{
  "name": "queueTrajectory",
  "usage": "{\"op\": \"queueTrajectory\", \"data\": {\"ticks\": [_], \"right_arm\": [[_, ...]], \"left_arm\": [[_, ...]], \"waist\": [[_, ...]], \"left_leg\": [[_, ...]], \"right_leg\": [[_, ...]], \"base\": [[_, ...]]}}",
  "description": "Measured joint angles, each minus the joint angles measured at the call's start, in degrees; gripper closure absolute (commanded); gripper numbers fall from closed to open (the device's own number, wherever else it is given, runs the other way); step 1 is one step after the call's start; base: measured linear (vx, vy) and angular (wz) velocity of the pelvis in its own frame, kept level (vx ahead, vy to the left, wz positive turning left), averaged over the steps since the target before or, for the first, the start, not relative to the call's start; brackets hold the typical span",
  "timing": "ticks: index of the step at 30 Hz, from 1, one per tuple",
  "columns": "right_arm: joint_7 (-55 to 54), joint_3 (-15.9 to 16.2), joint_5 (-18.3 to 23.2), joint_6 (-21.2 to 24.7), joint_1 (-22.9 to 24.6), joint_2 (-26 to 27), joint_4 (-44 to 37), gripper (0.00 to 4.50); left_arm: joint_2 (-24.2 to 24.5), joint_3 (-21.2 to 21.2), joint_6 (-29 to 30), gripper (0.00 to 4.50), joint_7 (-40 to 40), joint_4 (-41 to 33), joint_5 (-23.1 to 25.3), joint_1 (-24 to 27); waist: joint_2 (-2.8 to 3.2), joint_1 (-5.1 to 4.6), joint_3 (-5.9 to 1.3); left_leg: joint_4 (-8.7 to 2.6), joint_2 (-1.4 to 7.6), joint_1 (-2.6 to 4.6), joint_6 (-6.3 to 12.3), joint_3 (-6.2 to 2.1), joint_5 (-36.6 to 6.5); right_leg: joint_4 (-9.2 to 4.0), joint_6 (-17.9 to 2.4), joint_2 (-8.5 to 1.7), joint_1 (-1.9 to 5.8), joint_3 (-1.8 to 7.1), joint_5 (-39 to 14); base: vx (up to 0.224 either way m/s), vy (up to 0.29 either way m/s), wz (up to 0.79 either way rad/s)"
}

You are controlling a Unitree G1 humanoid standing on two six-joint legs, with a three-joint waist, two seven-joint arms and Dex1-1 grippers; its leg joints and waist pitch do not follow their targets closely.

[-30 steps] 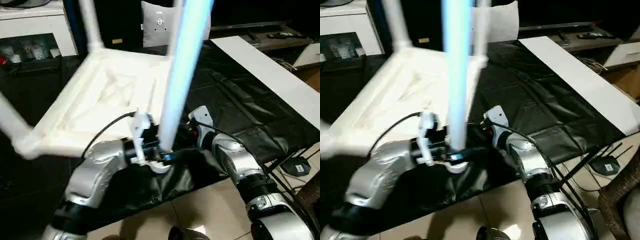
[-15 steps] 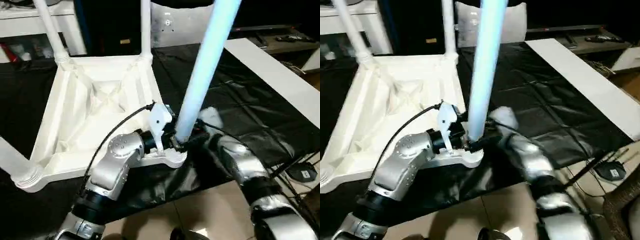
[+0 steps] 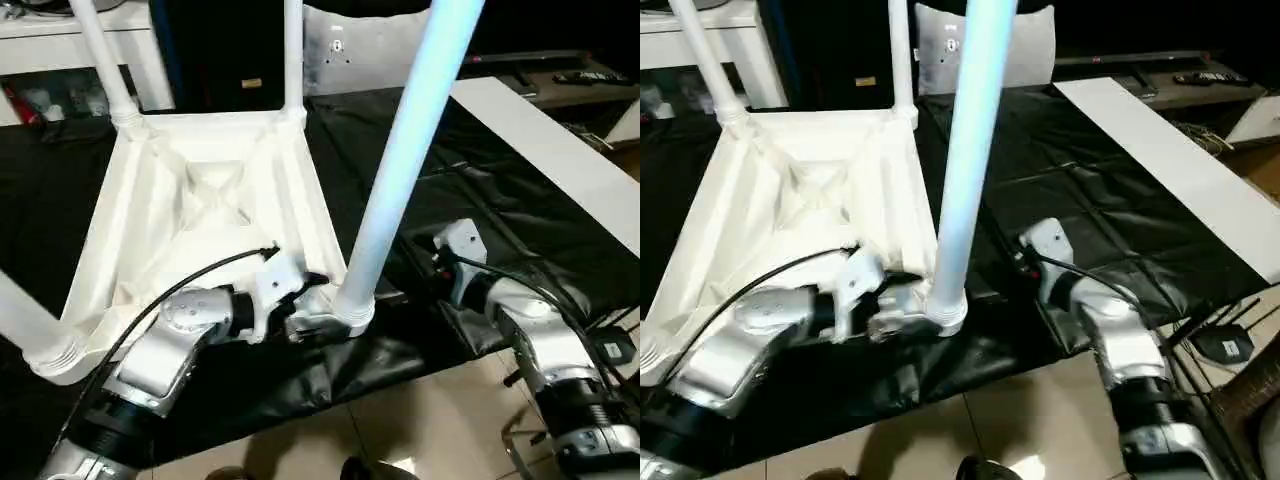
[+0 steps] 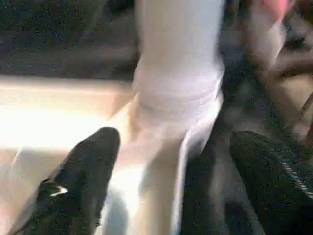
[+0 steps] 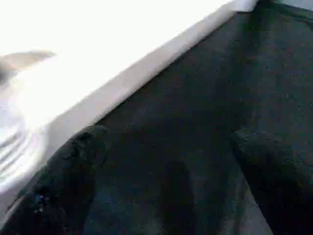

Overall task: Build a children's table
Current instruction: Rotate table base, then rotate leg to tighten

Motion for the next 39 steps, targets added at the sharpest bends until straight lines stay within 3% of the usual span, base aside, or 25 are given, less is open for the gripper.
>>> {"op": "queueTrajectory", "data": {"ticks": [2,6,7,10,21,26,32,39], "right_arm": [[1.8,0.1,0.2,0.0,0.8,-1.6,-1.9,0.00],[3.6,0.0,1.6,0.7,1.2,-2.2,-4.6,0.00],[4.4,0.0,1.8,1.0,1.2,-2.2,-4.9,0.00],[5.5,0.1,2.0,1.3,1.2,-2.3,-5.0,0.00],[14.0,3.4,4.3,4.5,2.0,-5.0,-7.2,0.00],[15.6,3.6,3.5,0.6,-1.2,-3.9,1.2,0.00],[16.1,4.2,1.9,-8.2,-7.7,-1.3,15.9,0.00],[16.1,4.2,1.0,-15.9,-11.5,0.9,26.3,0.00]], "left_arm": [[1.5,0.7,0.7,0.86,0.0,0.1,0.3,0.0],[1.6,0.8,2.2,0.90,0.1,-0.2,0.2,0.0],[1.6,0.8,2.7,1.18,0.1,-0.4,0.1,0.0],[0.9,1.2,4.2,1.35,0.1,-0.6,-0.5,0.0],[2.9,0.4,7.3,2.36,-4.5,-1.2,-1.7,-0.8],[4.1,-0.6,7.8,2.90,-6.3,-2.4,-1.6,-0.8],[4.7,-1.4,8.3,3.23,-6.5,-2.1,-0.2,-1.6],[5.9,-2.3,6.7,3.90,-6.8,-1.2,1.5,-2.0]], "waist": [[0.00,-0.01,0.00],[0.00,-0.14,0.00],[0.00,-0.20,0.00],[0.00,-0.17,-0.01],[0.02,-0.13,-0.03],[0.00,-0.05,-0.06],[0.01,-0.37,-0.14],[0.14,-1.08,-0.78]], "left_leg": [[0.01,0.00,0.01,0.00,0.00,0.0],[0.01,0.02,0.04,0.01,-0.05,0.0],[0.01,0.02,0.03,0.01,-0.06,0.0],[-0.02,0.03,0.02,0.03,-0.10,0.0],[-0.23,0.03,0.03,0.13,-0.10,-0.1],[-0.23,0.02,0.03,0.13,-0.09,-0.1],[-0.15,0.03,0.14,0.10,-0.06,0.0],[0.05,0.04,0.21,0.10,-0.07,0.0]], "right_leg": [[-0.04,0.0,0.00,0.02,-0.02,0.0],[-0.35,0.0,0.00,0.21,-0.15,0.0],[-0.44,0.0,0.00,0.24,-0.18,0.0],[-0.71,0.1,0.01,0.31,-0.27,0.0],[-0.78,0.1,0.04,0.41,-0.24,0.1],[-0.76,0.1,0.03,0.40,-0.18,0.1],[-0.54,0.1,0.03,0.40,-0.11,0.1],[-0.55,0.1,0.03,0.55,-0.12,0.1]], "base": [[0.000,0.000,0.00],[0.000,0.000,0.00],[0.000,0.000,0.00],[0.000,0.000,0.00],[0.000,0.000,0.00],[0.000,0.000,0.00],[0.000,0.000,0.00],[0.000,0.000,0.00]]}}
